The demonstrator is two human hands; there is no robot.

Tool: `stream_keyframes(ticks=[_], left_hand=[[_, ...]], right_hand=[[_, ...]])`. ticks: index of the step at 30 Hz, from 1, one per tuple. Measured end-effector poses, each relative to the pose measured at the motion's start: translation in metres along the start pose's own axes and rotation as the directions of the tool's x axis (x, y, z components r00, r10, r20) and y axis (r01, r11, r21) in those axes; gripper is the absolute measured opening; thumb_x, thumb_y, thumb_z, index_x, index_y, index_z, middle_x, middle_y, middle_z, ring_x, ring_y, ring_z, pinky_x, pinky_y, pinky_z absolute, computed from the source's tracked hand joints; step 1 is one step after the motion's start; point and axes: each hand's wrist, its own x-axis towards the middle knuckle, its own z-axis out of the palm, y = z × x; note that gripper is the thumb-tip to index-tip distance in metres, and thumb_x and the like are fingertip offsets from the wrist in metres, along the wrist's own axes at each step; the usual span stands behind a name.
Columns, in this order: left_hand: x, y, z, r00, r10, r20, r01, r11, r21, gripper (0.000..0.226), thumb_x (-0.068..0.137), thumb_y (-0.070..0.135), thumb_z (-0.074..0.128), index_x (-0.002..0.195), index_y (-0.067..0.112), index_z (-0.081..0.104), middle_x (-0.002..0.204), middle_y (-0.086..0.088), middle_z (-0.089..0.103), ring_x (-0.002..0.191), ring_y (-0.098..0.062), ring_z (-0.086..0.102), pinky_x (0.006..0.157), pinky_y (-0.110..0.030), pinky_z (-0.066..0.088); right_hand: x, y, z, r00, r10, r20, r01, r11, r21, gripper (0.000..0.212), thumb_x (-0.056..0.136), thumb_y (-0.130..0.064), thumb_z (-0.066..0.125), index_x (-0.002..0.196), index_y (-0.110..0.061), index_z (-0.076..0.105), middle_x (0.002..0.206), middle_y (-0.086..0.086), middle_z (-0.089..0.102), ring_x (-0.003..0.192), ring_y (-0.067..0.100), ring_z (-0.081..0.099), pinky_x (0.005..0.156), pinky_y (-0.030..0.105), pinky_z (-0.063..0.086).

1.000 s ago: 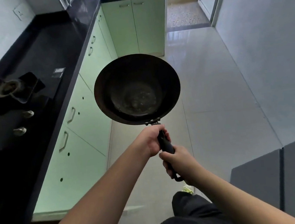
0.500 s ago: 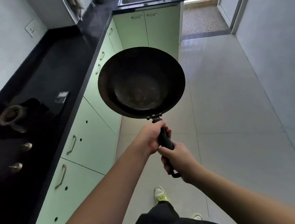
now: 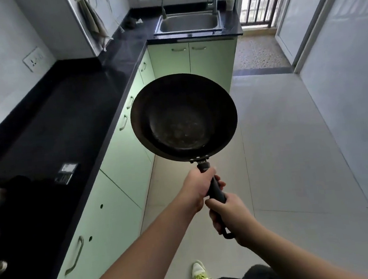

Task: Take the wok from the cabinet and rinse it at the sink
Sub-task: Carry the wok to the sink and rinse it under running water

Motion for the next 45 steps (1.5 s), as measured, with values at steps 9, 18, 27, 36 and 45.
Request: stream_keyframes(ticks=[9, 18, 27, 36, 45], left_hand=[[0.117, 0.073, 0.034, 1.0, -0.005, 0.028, 0.002, 0.994, 0.105, 0.015, 0.096, 0.014, 0.051, 0.091, 0.001, 0.055, 0.074, -0.008, 0.059, 0.061, -0.017, 0.065, 0.059, -0.027, 0.056], [0.252, 0.165, 0.107, 0.998, -0.066, -0.004, 0.066, 0.994, 0.088, 0.014, 0.096, 0.014, 0.053, 0.096, 0.0, 0.053, 0.071, -0.007, 0.057, 0.051, -0.012, 0.064, 0.05, -0.022, 0.055], [0.357, 0.245, 0.118, 0.995, -0.073, 0.069, 0.07, 0.996, 0.049, 0.015, 0.094, 0.015, 0.058, 0.086, 0.003, 0.056, 0.073, -0.007, 0.059, 0.057, -0.01, 0.067, 0.064, -0.026, 0.058], [0.496, 0.327, 0.074, 0.978, -0.018, 0.208, 0.011, 0.999, 0.033, 0.016, 0.09, 0.014, 0.064, 0.096, 0.002, 0.057, 0.078, -0.008, 0.066, 0.063, -0.013, 0.067, 0.067, -0.025, 0.056], [0.607, 0.405, 0.048, 0.964, -0.006, 0.266, 0.03, 0.996, -0.087, 0.008, 0.093, 0.003, 0.051, 0.086, 0.007, 0.052, 0.071, -0.006, 0.062, 0.06, -0.011, 0.062, 0.059, -0.021, 0.052]], right_hand=[[0.114, -0.058, -0.057, 1.0, 0.001, -0.018, -0.001, 1.0, 0.017, 0.009, 0.086, -0.011, 0.051, 0.079, -0.006, 0.047, 0.054, 0.006, 0.05, 0.037, 0.018, 0.044, 0.04, 0.024, 0.033], [0.241, -0.137, -0.153, 1.0, 0.03, 0.008, -0.031, 0.998, 0.054, 0.012, 0.088, -0.014, 0.052, 0.077, -0.008, 0.049, 0.052, 0.002, 0.051, 0.038, 0.016, 0.045, 0.043, 0.026, 0.033], [0.347, -0.22, -0.195, 0.993, 0.107, 0.051, -0.111, 0.991, 0.075, 0.011, 0.087, -0.013, 0.051, 0.078, -0.01, 0.045, 0.047, -0.001, 0.046, 0.034, 0.012, 0.04, 0.038, 0.016, 0.026], [0.495, -0.301, -0.182, 0.993, 0.119, -0.003, -0.118, 0.985, 0.128, 0.008, 0.088, -0.015, 0.052, 0.084, -0.01, 0.047, 0.054, 0.001, 0.046, 0.038, 0.013, 0.04, 0.038, 0.02, 0.024], [0.608, -0.378, -0.169, 0.992, 0.127, -0.014, -0.124, 0.983, 0.135, 0.007, 0.088, -0.013, 0.05, 0.083, -0.01, 0.045, 0.055, 0.003, 0.047, 0.039, 0.015, 0.041, 0.04, 0.018, 0.024]])
